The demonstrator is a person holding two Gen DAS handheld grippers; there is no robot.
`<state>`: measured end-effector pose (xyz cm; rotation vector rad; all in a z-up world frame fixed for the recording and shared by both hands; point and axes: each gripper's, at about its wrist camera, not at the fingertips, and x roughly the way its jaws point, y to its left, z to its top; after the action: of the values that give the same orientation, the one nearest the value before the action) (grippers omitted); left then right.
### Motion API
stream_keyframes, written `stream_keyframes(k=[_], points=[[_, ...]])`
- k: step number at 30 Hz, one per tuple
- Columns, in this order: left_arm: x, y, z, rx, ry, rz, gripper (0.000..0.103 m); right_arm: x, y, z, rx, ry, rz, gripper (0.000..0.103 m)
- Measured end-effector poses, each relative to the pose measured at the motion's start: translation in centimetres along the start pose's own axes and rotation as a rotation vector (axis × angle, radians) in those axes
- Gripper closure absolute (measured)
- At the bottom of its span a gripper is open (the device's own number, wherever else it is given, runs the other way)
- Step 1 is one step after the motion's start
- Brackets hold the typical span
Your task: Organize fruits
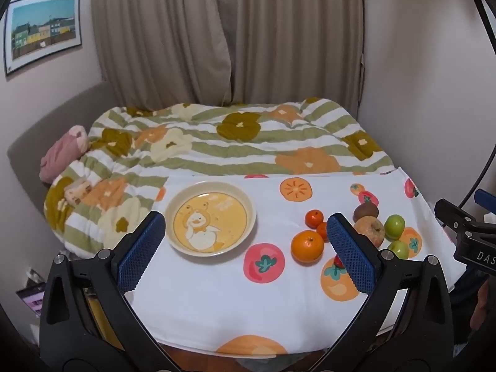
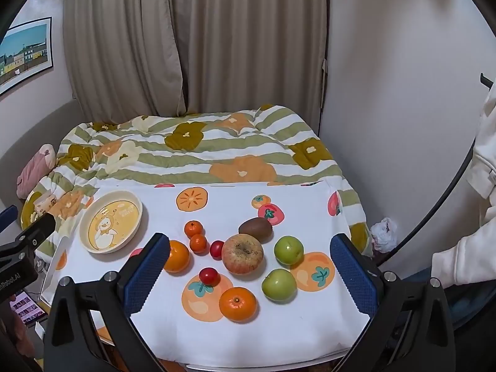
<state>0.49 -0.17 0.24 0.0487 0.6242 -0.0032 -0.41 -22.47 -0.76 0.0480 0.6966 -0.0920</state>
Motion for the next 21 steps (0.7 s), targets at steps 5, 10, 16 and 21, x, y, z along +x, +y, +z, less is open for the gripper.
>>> stream_keyframes(k=[5, 10, 16, 21], points=[[-0.1, 0.0, 0.0, 0.001, -0.001, -0.002, 0.000, 0.0, 0.4, -0.4, 0.001, -0.001, -0.002, 0.000], [0.0, -0.1, 0.0, 0.002, -0.002, -0.001, 0.000, -0.3, 0.4, -0.4, 0.001, -0.004, -0.003, 0.000], [0.0, -0.1, 0.0, 0.001, -0.002, -0.001, 0.000, 0.1, 1.3, -0.5, -0.003, -0.002, -0.009, 0.000], [0.1, -0.1, 0.2, 0.002, 0.001, -0.003, 0.000, 0.1, 1.1, -0.5, -0.003, -0.001, -0.007, 0.000]])
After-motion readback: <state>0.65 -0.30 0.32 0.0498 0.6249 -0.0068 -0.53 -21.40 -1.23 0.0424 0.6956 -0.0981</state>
